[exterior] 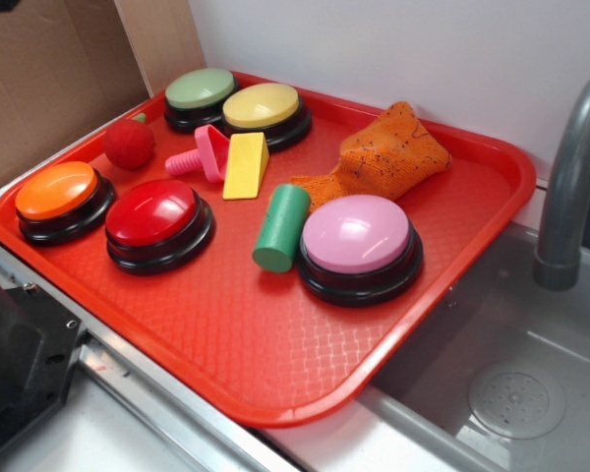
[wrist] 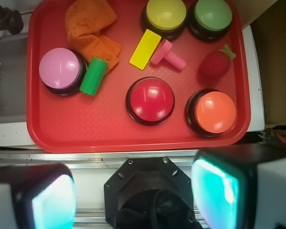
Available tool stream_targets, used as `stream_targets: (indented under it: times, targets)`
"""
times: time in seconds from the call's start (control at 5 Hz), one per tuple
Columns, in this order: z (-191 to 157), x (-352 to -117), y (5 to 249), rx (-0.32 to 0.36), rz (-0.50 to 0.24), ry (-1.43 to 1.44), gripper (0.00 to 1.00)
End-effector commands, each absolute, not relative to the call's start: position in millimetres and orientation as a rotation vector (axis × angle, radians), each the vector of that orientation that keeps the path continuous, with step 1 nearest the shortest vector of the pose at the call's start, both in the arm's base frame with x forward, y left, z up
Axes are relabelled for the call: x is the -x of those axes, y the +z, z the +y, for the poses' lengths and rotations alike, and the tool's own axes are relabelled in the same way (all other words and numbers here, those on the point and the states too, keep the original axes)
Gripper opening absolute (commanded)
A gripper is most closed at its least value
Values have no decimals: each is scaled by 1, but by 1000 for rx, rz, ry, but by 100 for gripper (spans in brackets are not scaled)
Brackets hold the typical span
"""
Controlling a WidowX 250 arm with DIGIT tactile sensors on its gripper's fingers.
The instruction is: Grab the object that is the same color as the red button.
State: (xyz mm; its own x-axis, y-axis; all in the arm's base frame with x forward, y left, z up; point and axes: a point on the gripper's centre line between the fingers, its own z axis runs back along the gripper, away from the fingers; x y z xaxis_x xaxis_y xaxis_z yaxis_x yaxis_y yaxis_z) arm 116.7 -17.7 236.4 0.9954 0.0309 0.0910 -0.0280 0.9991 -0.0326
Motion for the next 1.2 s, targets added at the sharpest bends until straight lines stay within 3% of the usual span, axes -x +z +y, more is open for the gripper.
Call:
stream_targets:
  times: [0.0, 0.2, 0.4, 0.8, 1.0]
  targets:
    - [-18, -117, 236, 31, -92, 29, 100]
    - [1, -142, 228, 113, -93, 236, 100]
    - [23, -164, 217, 111, -115, 406, 100]
    - [95, -205, 164, 72, -189, 805, 100]
    - [119, -219, 135, 22, -264, 953, 100]
